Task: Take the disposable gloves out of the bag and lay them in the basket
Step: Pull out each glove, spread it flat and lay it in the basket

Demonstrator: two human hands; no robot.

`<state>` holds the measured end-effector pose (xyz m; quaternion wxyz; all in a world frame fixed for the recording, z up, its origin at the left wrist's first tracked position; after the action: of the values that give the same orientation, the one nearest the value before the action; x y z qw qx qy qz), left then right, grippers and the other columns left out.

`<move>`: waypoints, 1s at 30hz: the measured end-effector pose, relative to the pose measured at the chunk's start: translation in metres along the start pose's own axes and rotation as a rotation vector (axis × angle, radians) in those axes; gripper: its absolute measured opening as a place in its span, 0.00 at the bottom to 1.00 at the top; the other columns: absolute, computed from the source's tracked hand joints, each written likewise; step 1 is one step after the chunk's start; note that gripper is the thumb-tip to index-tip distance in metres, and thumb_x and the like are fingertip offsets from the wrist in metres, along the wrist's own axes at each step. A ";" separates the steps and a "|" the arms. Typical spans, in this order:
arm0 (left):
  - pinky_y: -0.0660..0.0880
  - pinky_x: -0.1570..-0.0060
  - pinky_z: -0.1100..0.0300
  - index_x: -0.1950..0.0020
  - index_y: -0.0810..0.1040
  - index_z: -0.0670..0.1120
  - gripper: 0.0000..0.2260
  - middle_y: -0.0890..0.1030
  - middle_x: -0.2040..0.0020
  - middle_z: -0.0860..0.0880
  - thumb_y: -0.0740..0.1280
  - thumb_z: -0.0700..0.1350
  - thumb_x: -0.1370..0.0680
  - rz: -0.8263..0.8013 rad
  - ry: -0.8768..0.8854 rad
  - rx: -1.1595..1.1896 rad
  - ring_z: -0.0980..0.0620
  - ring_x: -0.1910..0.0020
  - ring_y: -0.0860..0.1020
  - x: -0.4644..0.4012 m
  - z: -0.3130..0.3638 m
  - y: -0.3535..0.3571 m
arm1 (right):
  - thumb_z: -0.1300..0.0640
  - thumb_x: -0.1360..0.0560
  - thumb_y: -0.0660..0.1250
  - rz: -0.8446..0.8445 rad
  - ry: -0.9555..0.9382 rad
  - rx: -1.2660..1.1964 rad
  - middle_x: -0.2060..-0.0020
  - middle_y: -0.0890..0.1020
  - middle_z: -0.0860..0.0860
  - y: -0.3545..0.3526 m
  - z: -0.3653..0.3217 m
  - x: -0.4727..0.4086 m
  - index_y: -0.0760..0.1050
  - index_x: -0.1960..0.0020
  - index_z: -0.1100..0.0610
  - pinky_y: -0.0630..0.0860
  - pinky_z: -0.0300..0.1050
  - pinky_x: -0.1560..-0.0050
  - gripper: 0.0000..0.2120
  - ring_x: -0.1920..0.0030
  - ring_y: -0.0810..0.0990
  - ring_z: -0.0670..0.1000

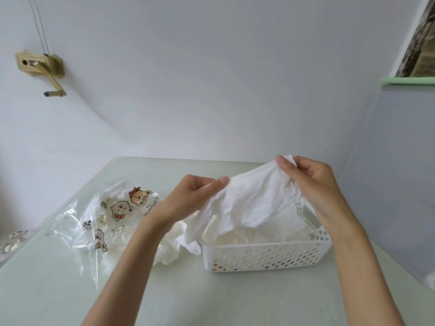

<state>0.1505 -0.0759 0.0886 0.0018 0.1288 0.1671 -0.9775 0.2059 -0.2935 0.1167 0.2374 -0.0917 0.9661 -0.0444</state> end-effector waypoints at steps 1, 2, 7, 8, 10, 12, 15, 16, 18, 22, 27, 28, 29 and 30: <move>0.62 0.72 0.71 0.74 0.67 0.44 0.23 0.63 0.78 0.56 0.61 0.51 0.20 0.024 0.024 -0.014 0.59 0.77 0.61 -0.001 -0.001 0.001 | 0.48 0.28 0.71 0.021 -0.006 0.014 0.71 0.67 0.53 0.004 0.000 0.000 0.69 0.65 0.67 0.65 0.39 0.65 0.23 0.69 0.66 0.48; 0.62 0.72 0.71 0.73 0.72 0.44 0.22 0.66 0.79 0.57 0.60 0.50 0.19 0.057 0.043 -0.046 0.60 0.78 0.63 -0.003 -0.003 0.001 | 0.50 0.27 0.70 0.040 -0.018 0.036 0.74 0.66 0.50 0.009 -0.001 0.000 0.69 0.67 0.62 0.62 0.37 0.69 0.20 0.72 0.64 0.46; 0.67 0.63 0.72 0.63 0.82 0.48 0.15 0.81 0.64 0.60 0.64 0.53 0.21 0.241 0.076 -0.154 0.65 0.67 0.76 -0.002 -0.008 -0.017 | 0.52 0.31 0.75 -0.034 -0.036 0.150 0.73 0.69 0.56 0.018 -0.012 -0.013 0.78 0.63 0.57 0.63 0.38 0.70 0.10 0.71 0.65 0.49; 0.67 0.63 0.71 0.63 0.82 0.47 0.15 0.81 0.66 0.59 0.64 0.52 0.21 0.224 0.090 -0.165 0.65 0.68 0.75 0.000 -0.005 -0.023 | 0.54 0.32 0.76 -0.060 -0.010 0.164 0.72 0.72 0.54 0.016 -0.017 -0.017 0.80 0.62 0.55 0.66 0.36 0.69 0.07 0.71 0.68 0.48; 0.66 0.67 0.74 0.63 0.82 0.43 0.14 0.79 0.72 0.59 0.65 0.48 0.21 0.179 0.090 -0.152 0.65 0.73 0.73 0.004 0.003 -0.034 | 0.56 0.31 0.76 -0.121 0.050 0.182 0.70 0.78 0.49 0.013 -0.025 -0.023 0.81 0.59 0.50 0.69 0.32 0.67 0.04 0.70 0.74 0.45; 0.68 0.68 0.75 0.58 0.83 0.44 0.09 0.83 0.69 0.57 0.67 0.47 0.23 0.167 0.073 -0.136 0.66 0.71 0.76 0.008 0.008 -0.046 | 0.59 0.29 0.74 -0.169 0.092 0.200 0.66 0.81 0.47 0.013 -0.027 -0.031 0.82 0.53 0.50 0.71 0.30 0.64 0.07 0.68 0.76 0.43; 0.72 0.65 0.73 0.53 0.82 0.47 0.06 0.86 0.61 0.51 0.71 0.48 0.25 0.173 0.032 -0.145 0.60 0.63 0.81 0.014 0.013 -0.062 | 0.64 0.28 0.71 -0.320 0.185 0.111 0.55 0.79 0.51 0.020 -0.029 -0.038 0.79 0.44 0.51 0.74 0.33 0.54 0.15 0.56 0.79 0.46; 0.73 0.63 0.72 0.53 0.82 0.46 0.06 0.86 0.59 0.50 0.72 0.47 0.26 0.181 0.021 -0.140 0.58 0.61 0.83 0.016 0.015 -0.067 | 0.65 0.28 0.71 -0.413 0.232 0.099 0.50 0.78 0.51 0.025 -0.029 -0.037 0.77 0.39 0.51 0.73 0.35 0.50 0.20 0.50 0.78 0.47; 0.75 0.57 0.69 0.53 0.83 0.44 0.06 0.86 0.57 0.48 0.73 0.45 0.27 0.180 0.017 -0.146 0.56 0.58 0.83 0.020 0.025 -0.074 | 0.61 0.30 0.74 -0.617 0.285 0.229 0.38 0.73 0.49 0.036 -0.028 -0.029 0.66 0.29 0.47 0.69 0.38 0.42 0.33 0.38 0.71 0.46; 0.75 0.61 0.72 0.55 0.83 0.44 0.04 0.86 0.57 0.49 0.74 0.42 0.28 0.118 0.040 -0.239 0.58 0.62 0.82 0.023 0.053 -0.082 | 0.43 0.33 0.74 -0.738 0.212 0.274 0.29 0.64 0.40 0.075 -0.026 -0.012 0.58 0.25 0.41 0.61 0.44 0.30 0.41 0.29 0.61 0.42; 0.75 0.62 0.73 0.57 0.83 0.48 0.04 0.85 0.60 0.55 0.76 0.44 0.30 0.142 0.008 -0.368 0.58 0.63 0.81 0.036 0.076 -0.106 | 0.51 0.26 0.71 -0.600 0.113 0.171 0.57 0.83 0.46 0.107 -0.034 -0.015 0.81 0.50 0.55 0.74 0.36 0.50 0.09 0.55 0.81 0.44; 0.75 0.63 0.73 0.57 0.83 0.49 0.05 0.85 0.61 0.55 0.76 0.45 0.31 0.150 -0.010 -0.404 0.58 0.63 0.81 0.042 0.078 -0.113 | 0.53 0.26 0.71 -0.581 0.096 0.131 0.60 0.82 0.46 0.108 -0.038 -0.015 0.81 0.53 0.55 0.72 0.34 0.54 0.06 0.58 0.80 0.44; 0.75 0.62 0.72 0.57 0.83 0.49 0.05 0.85 0.61 0.55 0.76 0.46 0.31 0.154 -0.031 -0.446 0.59 0.63 0.82 0.048 0.081 -0.121 | 0.54 0.26 0.71 -0.585 0.079 0.085 0.61 0.81 0.46 0.109 -0.042 -0.015 0.81 0.55 0.55 0.71 0.33 0.55 0.04 0.59 0.79 0.44; 0.75 0.61 0.71 0.57 0.84 0.51 0.05 0.85 0.61 0.55 0.76 0.47 0.31 0.153 -0.053 -0.486 0.59 0.62 0.82 0.052 0.083 -0.130 | 0.55 0.26 0.71 -0.605 0.068 0.031 0.61 0.80 0.46 0.109 -0.046 -0.014 0.80 0.55 0.54 0.71 0.33 0.55 0.03 0.59 0.78 0.44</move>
<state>0.0730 0.0215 0.1930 0.1113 0.1111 0.3869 -0.9086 0.1797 -0.1824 0.1499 0.1822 -0.3701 0.9015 -0.1309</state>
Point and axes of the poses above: each hand's wrist, its own x-axis away from the middle knuckle, its own y-axis out of the palm, z = x × y, the point moved 1 cm from there along -x, towards the middle knuckle
